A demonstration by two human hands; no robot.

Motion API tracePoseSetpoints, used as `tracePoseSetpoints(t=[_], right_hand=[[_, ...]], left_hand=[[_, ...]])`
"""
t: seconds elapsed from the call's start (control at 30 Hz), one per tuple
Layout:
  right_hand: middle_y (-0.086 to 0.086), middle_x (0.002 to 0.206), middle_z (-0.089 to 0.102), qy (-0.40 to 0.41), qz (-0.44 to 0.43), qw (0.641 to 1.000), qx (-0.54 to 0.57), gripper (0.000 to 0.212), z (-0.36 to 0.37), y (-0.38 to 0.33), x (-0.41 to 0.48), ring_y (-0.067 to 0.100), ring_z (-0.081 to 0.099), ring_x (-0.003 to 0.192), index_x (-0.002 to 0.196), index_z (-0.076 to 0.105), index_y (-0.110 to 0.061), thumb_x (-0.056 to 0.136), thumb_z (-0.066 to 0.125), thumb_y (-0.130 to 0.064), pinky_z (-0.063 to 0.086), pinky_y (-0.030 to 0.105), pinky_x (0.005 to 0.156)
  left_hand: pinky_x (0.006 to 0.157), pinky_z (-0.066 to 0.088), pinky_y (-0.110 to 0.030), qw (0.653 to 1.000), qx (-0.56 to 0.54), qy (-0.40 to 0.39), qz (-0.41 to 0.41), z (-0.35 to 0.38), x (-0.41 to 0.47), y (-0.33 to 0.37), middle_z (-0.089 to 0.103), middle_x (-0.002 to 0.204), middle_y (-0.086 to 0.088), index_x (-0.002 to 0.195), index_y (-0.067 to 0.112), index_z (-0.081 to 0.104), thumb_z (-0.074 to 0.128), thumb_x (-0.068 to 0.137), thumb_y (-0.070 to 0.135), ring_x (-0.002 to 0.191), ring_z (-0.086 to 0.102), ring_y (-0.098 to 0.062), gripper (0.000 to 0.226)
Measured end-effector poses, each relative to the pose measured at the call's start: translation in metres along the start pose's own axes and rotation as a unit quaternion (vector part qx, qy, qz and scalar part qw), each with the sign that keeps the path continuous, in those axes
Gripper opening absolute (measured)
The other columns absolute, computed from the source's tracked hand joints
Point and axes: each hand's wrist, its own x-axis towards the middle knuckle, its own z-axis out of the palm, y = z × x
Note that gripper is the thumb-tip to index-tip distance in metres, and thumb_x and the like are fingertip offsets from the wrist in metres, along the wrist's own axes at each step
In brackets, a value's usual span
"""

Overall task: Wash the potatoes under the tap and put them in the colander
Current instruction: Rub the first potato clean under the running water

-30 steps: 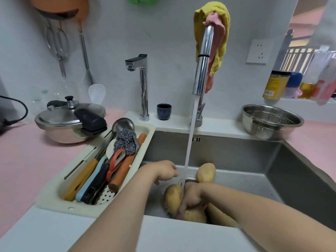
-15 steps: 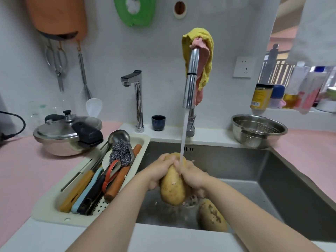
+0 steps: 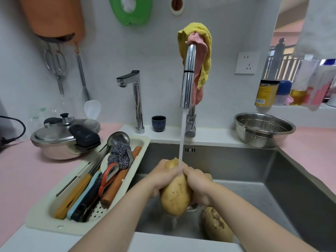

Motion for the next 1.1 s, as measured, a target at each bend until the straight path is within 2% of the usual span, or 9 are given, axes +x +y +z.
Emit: tracePoseSetpoints(t=[0.13,0.2,0.27,0.37,0.43,0.53,0.6,0.67,1.1], right_hand=[[0.006,0.109,0.066,-0.005,-0.025,0.998,-0.057,0.036,-0.008,-0.012,-0.001,0.025,0.063,0.099,0.121,0.057,-0.024,0.109,0.033,-0.049,0.055,0.046,0.079],[0.002,0.095,0.063,0.057,-0.085,0.990,-0.097,0.033,-0.012,-0.027,0.008,0.019,0.060,0.081,0.118,0.059,-0.021,0.110,0.035,-0.042,0.052,0.038,0.073],[0.006,0.095,0.062,0.150,-0.152,0.970,-0.119,0.033,-0.019,-0.049,0.024,0.021,0.059,0.070,0.135,0.052,-0.018,0.109,0.041,-0.036,0.052,0.034,0.065],[0.015,0.132,0.060,0.220,-0.222,0.930,-0.194,0.057,-0.037,-0.085,0.050,0.034,0.061,0.105,0.159,0.028,-0.017,0.108,0.042,-0.037,0.053,0.044,0.090],[0.015,0.142,0.058,0.221,-0.246,0.920,-0.212,0.058,-0.044,-0.104,0.066,0.033,0.058,0.115,0.160,0.028,-0.018,0.108,0.042,-0.039,0.049,0.045,0.098],[0.009,0.105,0.067,0.215,-0.273,0.912,-0.216,0.031,-0.048,-0.121,0.085,0.032,0.063,0.092,0.127,0.057,-0.016,0.108,0.042,-0.034,0.051,0.037,0.078],[0.003,0.081,0.062,0.220,-0.289,0.906,-0.217,0.026,-0.049,-0.127,0.093,0.028,0.058,0.076,0.092,0.059,-0.017,0.107,0.041,-0.027,0.047,0.035,0.069],[0.000,0.074,0.058,0.221,-0.289,0.906,-0.215,0.033,-0.051,-0.128,0.098,0.029,0.054,0.075,0.078,0.055,-0.020,0.107,0.039,-0.024,0.046,0.037,0.070],[0.007,0.069,0.055,0.193,-0.279,0.927,-0.161,0.032,-0.057,-0.135,0.097,0.025,0.049,0.053,0.077,0.054,-0.016,0.105,0.037,-0.018,0.040,0.030,0.049]], left_hand=[[0.096,0.056,-0.052,1.000,0.014,0.007,-0.021,-0.008,0.005,0.007,0.069,0.117,-0.007,0.119,0.028,0.055,0.081,0.076,0.055,0.109,0.067,-0.026,0.057],[0.095,0.057,-0.053,0.999,0.043,-0.003,-0.032,-0.013,0.006,0.012,0.069,0.118,-0.007,0.129,0.026,0.053,0.082,0.069,0.060,0.108,0.068,-0.027,0.074],[0.096,0.056,-0.054,0.997,0.063,-0.011,-0.033,-0.018,0.012,0.015,0.066,0.121,-0.007,0.134,0.028,0.050,0.080,0.075,0.057,0.109,0.066,-0.028,0.073],[0.096,0.056,-0.054,0.996,0.086,-0.006,-0.034,-0.021,0.022,0.016,0.060,0.126,-0.005,0.137,0.034,0.045,0.078,0.080,0.055,0.112,0.063,-0.029,0.069],[0.095,0.057,-0.050,0.996,0.082,-0.007,-0.032,-0.020,0.025,0.015,0.059,0.124,-0.004,0.138,0.033,0.044,0.076,0.084,0.052,0.111,0.062,-0.027,0.066],[0.086,0.055,-0.038,0.997,0.080,-0.020,-0.014,-0.018,0.027,0.015,0.058,0.114,0.003,0.138,0.030,0.045,0.072,0.089,0.048,0.101,0.060,-0.017,0.059],[0.088,0.053,-0.037,0.995,0.095,-0.025,-0.004,-0.017,0.030,0.013,0.057,0.112,0.006,0.139,0.030,0.045,0.072,0.089,0.049,0.102,0.058,-0.016,0.060],[0.092,0.053,-0.039,0.994,0.103,-0.027,-0.007,-0.017,0.030,0.014,0.055,0.120,0.003,0.141,0.032,0.043,0.072,0.088,0.052,0.111,0.058,-0.021,0.064],[0.092,0.057,-0.046,0.995,0.098,-0.016,0.000,-0.018,0.030,0.013,0.057,0.120,0.003,0.140,0.034,0.043,0.071,0.087,0.055,0.110,0.061,-0.023,0.063]])
